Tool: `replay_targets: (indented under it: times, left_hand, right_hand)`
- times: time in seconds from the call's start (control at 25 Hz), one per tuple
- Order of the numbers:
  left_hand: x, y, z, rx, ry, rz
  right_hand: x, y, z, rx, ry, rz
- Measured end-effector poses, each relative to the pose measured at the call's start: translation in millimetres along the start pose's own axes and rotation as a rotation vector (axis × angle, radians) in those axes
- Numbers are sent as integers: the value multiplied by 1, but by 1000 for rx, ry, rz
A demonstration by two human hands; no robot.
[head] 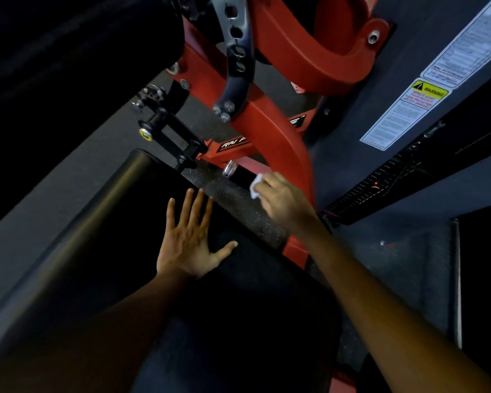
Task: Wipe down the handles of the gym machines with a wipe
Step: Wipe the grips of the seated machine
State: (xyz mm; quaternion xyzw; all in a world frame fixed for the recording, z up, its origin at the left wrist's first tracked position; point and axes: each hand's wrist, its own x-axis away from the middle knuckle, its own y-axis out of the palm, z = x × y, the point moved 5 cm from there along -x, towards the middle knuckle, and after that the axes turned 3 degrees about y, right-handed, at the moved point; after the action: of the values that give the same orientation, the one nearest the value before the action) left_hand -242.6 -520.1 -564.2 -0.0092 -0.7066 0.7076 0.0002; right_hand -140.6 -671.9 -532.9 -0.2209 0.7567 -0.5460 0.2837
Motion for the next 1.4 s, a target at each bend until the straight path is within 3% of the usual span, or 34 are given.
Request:
replay_targets:
  times: [0.2,0.36,0.48,0.64,0.68,0.76,0.84,0.92,1.0,1.2,1.4]
  left_hand:
    - [0,-2,1,-16,0,-11]
    - [1,-1,0,-27,-6,-5]
    - [0,-1,0,-26,-2,-5]
    - [0,-1,0,-23,3,-13]
    - [1,-1,0,-26,1,-15]
    - [1,-1,0,-30,-4,-15]
    - [1,-2,0,-28,-7,0]
    - [1,-3,1,-22,-3,6]
    - [0,-3,1,-18,-1,4]
    - [1,-2,0,-37,-5,0]
    - [0,-2,1,-43,-7,8]
  right_hand:
    - [-9,-16,4,-244,213,88]
    - [-52,-12,-22,-204,173,2]
    - [-21,-6,6,-277,189,-24]
    - [52,-12,59,-530,701,56]
    - [52,-12,58,-529,732,87]
    - [24,-16,32,-505,571,167]
    - [-11,-10,-2,-413,379,125]
    - [-18,-4,-5,-337,322,80]
    - [4,-5,18,-382,352,112]
    - [63,-11,55,-388,753,197]
    - [-7,-6,1,-424,517,234]
